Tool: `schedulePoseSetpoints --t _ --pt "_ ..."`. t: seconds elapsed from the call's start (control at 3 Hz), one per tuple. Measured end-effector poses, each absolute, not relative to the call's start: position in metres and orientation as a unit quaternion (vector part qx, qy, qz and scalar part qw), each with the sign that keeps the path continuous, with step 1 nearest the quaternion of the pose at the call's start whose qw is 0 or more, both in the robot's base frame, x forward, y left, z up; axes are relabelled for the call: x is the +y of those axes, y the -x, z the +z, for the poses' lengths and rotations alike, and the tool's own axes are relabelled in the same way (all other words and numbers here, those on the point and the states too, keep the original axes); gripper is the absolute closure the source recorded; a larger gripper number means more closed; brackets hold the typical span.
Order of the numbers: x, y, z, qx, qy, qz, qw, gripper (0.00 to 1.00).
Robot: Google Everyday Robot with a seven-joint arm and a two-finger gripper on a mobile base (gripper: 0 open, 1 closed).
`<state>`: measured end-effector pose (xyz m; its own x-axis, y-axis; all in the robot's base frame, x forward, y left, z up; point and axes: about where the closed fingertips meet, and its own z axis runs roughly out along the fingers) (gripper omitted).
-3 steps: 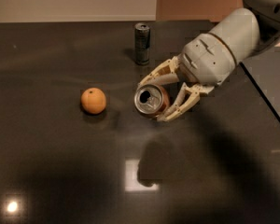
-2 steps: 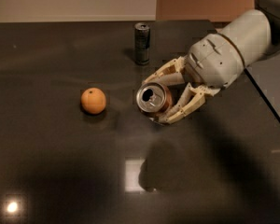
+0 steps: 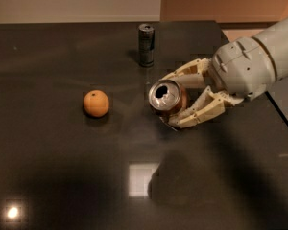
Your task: Place orange can upright
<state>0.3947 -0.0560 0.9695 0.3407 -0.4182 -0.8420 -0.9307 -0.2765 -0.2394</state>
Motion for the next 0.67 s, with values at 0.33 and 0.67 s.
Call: schedulePoseSetpoints --t 0.33,0.67 --pt "-0.0707 -0.4001 0.9705 0.488 0.697 0.323 0.414 1.0" --pt "-0.0804 -0.4079 0.9632 0.496 0.671 0.322 0.446 1.0"
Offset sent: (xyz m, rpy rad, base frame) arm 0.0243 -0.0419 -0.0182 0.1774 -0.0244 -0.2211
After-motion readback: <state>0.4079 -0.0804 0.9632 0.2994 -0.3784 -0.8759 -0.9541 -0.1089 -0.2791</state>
